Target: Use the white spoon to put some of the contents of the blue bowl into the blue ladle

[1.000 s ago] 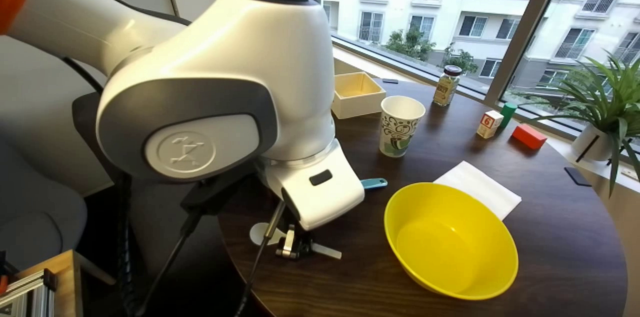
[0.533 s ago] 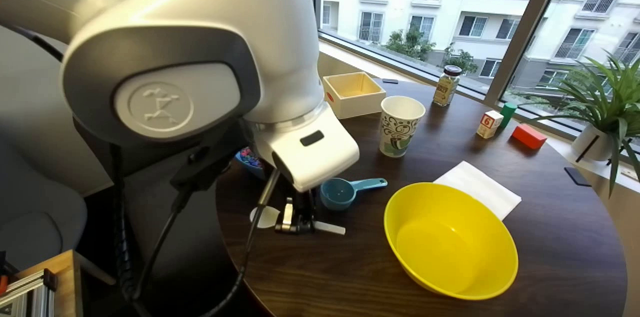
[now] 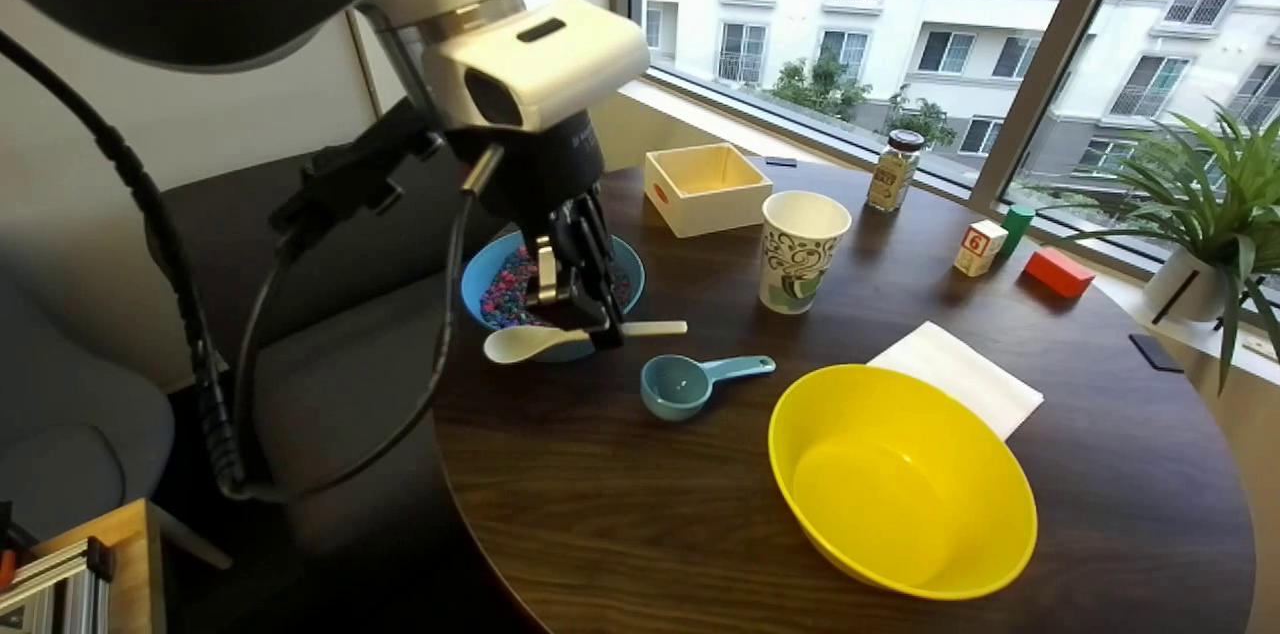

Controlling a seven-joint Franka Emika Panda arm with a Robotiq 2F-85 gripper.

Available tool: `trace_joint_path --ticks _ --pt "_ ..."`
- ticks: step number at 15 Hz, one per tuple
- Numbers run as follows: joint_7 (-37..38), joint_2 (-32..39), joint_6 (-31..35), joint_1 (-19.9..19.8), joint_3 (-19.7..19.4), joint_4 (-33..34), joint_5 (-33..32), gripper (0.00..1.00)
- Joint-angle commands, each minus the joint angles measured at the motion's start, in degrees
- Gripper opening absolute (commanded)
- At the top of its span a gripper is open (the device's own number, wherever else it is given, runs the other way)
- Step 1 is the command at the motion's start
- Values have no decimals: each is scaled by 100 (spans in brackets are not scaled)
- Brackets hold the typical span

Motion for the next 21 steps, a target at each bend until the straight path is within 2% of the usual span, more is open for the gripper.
trace_joint_path --ticks 1,5,6,15,21 --pt "-1 -18 -14 22 24 19 -31 13" --pt "-1 -17 -14 22 32 21 -60 13" --pt "-1 -17 -14 22 33 21 -61 3" --pt "671 357 1021 -43 474 226 -1172 3" --pt "1384 734 1305 35 722 289 -1921 3"
